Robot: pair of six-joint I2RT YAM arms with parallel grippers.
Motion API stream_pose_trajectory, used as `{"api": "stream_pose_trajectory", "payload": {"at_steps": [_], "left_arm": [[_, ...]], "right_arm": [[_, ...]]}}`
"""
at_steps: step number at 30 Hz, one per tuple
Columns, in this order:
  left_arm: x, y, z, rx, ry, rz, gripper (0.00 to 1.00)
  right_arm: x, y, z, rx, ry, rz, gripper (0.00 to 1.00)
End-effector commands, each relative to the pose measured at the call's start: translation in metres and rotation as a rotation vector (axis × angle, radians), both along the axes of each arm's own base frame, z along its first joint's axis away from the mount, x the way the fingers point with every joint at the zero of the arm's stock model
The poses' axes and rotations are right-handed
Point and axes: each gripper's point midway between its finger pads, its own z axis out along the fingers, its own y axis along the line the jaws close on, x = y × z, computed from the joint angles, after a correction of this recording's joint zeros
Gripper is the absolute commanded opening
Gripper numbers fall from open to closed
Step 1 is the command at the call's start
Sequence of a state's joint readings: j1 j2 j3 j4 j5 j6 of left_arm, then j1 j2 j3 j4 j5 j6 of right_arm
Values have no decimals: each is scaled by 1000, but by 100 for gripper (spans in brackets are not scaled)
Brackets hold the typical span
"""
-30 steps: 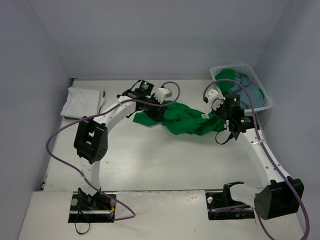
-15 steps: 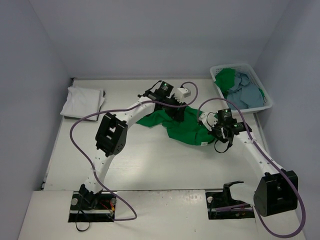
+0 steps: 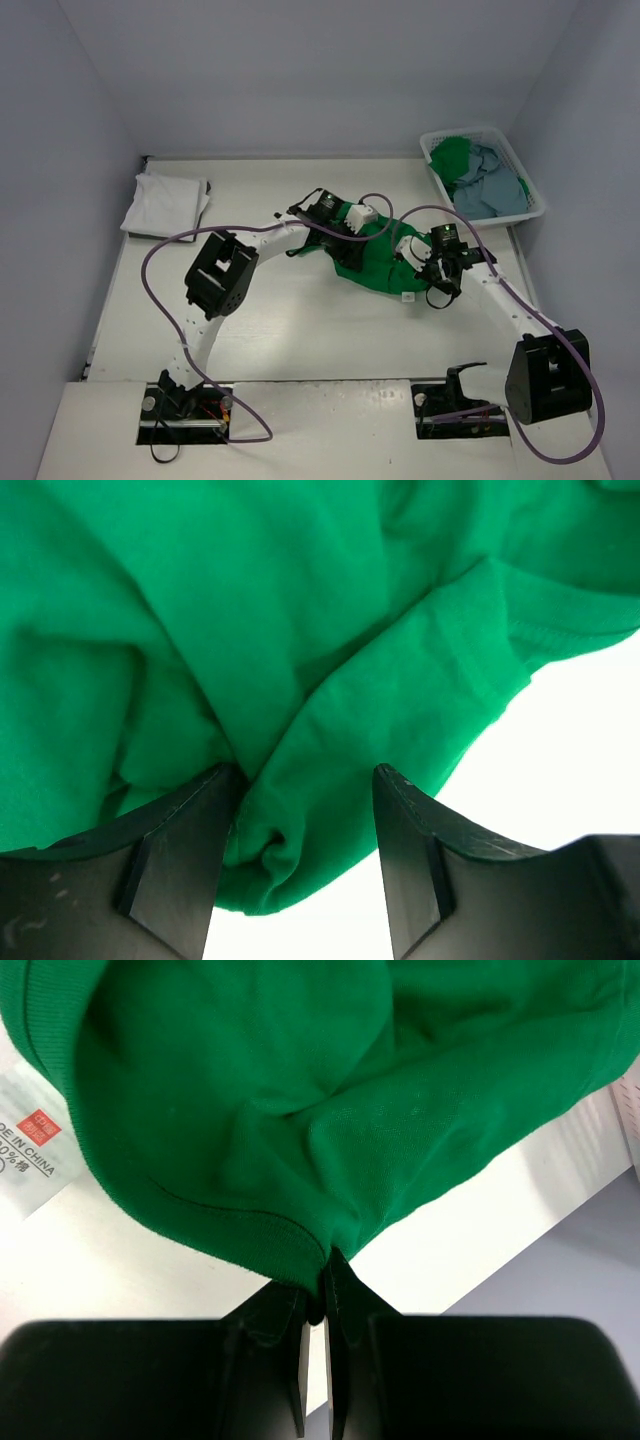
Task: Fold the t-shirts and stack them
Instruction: Flatten out the crumpled T-shirt at the center of the board.
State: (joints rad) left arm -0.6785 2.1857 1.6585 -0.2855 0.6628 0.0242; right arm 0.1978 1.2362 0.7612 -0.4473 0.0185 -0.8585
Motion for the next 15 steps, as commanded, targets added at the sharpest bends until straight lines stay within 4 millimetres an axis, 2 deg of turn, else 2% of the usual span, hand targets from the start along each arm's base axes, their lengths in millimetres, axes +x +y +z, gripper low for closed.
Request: {"api": "stream_pose_trajectory", "payload": {"at_steps": [1,4,8,10,11,12,14,15], "left_arm": [[22,-28,74,-140,-200,-25,52],[17,-30,58,-137,-145,-25,52],[9,-30,52,-130,-126,-45,48],[6,-28,49,-120,-113,-52,37],[6,-28,50,-119,-110,-55,20],[4,-27,48,-114,-102,-58,12],[2,-26,48,-105,-85,-62,0],[1,-25,47,-97,-83,-62,0]], "right_arm": [[2,-2,3,-16,-11,1,0],[2,-1,4,-13,-15,0,0],[2,-1,1,-13,-4,1,0],[3,0,2,-9,-6,3,0],[3,0,2,-5,-6,3,0],[3,1,2,1,-6,4,0],[4,3,3,7,-10,3,0],[4,2,3,7,-9,1,0]]}}
